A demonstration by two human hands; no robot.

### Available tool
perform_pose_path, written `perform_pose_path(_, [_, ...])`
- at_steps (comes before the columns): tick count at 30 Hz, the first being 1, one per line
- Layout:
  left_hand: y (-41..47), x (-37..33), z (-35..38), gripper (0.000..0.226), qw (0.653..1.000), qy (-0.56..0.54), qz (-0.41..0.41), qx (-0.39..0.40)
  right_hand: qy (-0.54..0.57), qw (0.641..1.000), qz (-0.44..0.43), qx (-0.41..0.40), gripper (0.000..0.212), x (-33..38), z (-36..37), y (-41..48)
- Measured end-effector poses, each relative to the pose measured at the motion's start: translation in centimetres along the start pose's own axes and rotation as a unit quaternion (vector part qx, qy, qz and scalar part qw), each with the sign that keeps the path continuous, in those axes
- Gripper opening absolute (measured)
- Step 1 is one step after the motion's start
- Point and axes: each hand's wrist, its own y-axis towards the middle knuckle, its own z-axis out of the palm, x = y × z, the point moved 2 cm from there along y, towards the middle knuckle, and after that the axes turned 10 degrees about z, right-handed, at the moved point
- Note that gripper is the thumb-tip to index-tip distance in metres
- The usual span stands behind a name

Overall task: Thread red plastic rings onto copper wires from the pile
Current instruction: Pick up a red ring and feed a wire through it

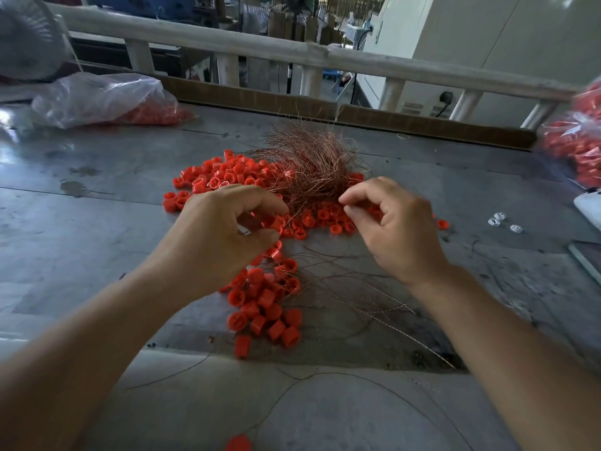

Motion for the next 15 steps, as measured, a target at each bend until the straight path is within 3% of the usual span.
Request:
perform_pose_path(6, [-0.02,0.18,0.04,0.041,1.0,0.001,0.007,-0.001,0.065,0.996,0.069,-0.005,0.025,-0.18,0.04,-0.22])
perform_pose_path(9, [-0.02,0.07,0.17,0.037,1.0,-0.011,0.005,0.001,0.078,0.994,0.073,-0.011,0.021,-0.22,0.08,-0.27])
perform_pose_path(15, [-0.07,-0.72,0.38,0.017,0.999,-0.038,0.013,-0.005,0.095,0.995,-0.001,-0.04,0.015,0.74,-0.4,-0.38])
